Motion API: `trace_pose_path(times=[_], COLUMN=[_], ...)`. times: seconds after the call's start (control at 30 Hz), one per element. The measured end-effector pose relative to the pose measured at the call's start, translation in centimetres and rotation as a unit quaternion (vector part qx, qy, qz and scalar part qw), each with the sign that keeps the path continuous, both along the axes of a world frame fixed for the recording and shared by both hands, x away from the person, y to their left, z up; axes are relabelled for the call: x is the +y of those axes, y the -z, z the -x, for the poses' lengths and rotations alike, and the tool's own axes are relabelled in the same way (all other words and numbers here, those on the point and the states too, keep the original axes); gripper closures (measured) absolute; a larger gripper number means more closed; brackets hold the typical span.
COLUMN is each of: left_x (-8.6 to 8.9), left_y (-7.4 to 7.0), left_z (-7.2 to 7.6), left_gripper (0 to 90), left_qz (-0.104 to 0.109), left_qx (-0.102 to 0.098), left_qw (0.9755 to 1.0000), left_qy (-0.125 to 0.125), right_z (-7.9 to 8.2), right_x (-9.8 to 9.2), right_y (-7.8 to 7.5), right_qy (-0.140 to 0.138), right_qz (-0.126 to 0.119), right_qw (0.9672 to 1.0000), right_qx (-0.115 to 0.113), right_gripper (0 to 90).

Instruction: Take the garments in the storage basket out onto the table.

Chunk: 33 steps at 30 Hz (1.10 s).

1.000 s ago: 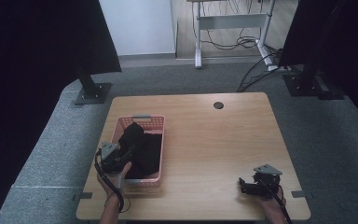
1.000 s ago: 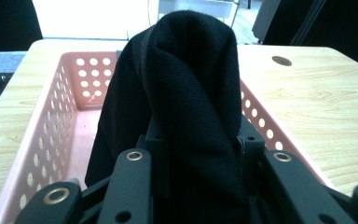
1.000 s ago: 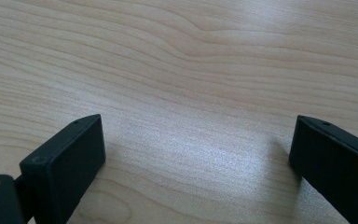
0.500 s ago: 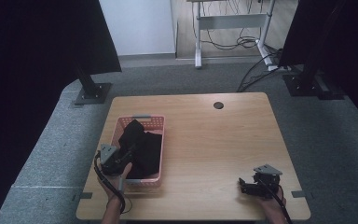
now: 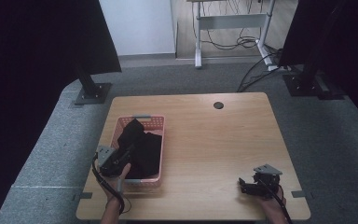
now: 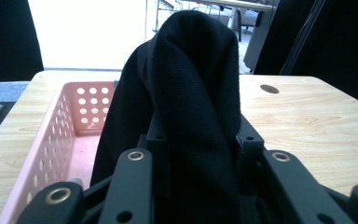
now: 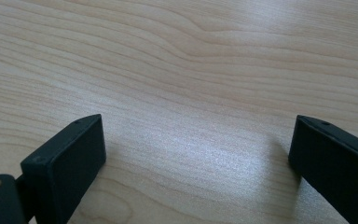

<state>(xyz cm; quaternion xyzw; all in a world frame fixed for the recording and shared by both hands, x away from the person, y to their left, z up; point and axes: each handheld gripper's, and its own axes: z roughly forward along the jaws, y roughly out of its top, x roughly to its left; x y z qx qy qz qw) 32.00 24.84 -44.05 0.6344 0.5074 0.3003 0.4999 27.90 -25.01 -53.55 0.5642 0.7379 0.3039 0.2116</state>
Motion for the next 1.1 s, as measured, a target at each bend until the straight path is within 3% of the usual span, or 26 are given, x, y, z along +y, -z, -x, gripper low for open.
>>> trace_pose_path(times=[0.7, 1.1], left_x=[0.9, 0.9], left_y=[-1.3, -2.8], left_z=[0.6, 1.6], left_gripper=[68.5, 68.6], left_qz=[0.01, 0.012], left_qx=[-0.026, -0.055], left_qw=[0.9995, 0.9983], left_qy=[0.012, 0.015], right_z=[0.0, 0.0], right_x=[0.0, 0.0], right_y=[0.0, 0.0], right_qy=[-0.001, -0.001], right_qz=[0.0, 0.0], right_qw=[1.0, 1.0], right_qx=[0.0, 0.0], right_gripper=[3.2, 3.3])
